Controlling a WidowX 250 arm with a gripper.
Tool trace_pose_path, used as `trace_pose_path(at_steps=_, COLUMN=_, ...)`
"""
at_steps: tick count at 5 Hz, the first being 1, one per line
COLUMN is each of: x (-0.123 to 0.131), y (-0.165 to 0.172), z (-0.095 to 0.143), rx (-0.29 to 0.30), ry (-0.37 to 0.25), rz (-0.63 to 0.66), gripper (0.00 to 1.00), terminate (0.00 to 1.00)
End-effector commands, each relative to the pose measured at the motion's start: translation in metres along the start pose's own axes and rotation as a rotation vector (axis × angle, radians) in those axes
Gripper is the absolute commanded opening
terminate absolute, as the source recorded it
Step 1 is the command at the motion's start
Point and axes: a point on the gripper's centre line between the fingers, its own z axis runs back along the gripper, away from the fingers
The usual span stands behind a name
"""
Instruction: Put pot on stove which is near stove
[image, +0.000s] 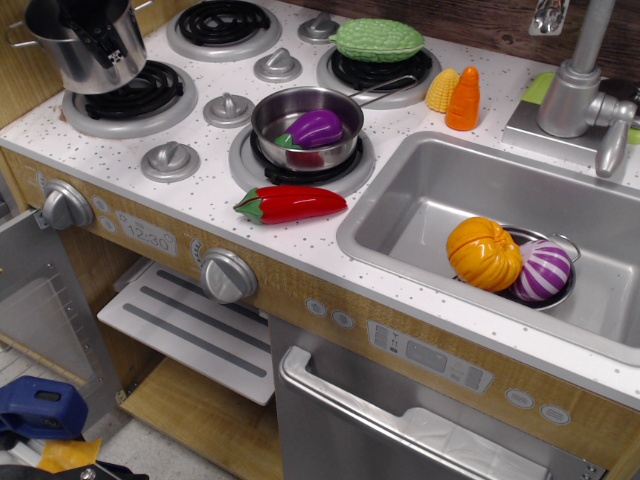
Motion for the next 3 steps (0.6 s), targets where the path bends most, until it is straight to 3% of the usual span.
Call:
trace_pose_path(at_steps=1, x=0.0218, y=0.0102, z=0.0145, rx=0.052, ry=-0.072, rz=-0.046, gripper=1.0, terminate=0.0)
trace_pose_path(at_steps=2, x=0.026, y=0.0069, z=0.0093, rx=0.044, ry=-0.109, rz=-0.041, gripper=1.0, terminate=0.0)
trace_pose_path(at_steps=3, x=0.0247, y=0.0063, z=0.0073, rx=0.041, ry=-0.127, rz=-0.048, gripper=1.0, terminate=1.0)
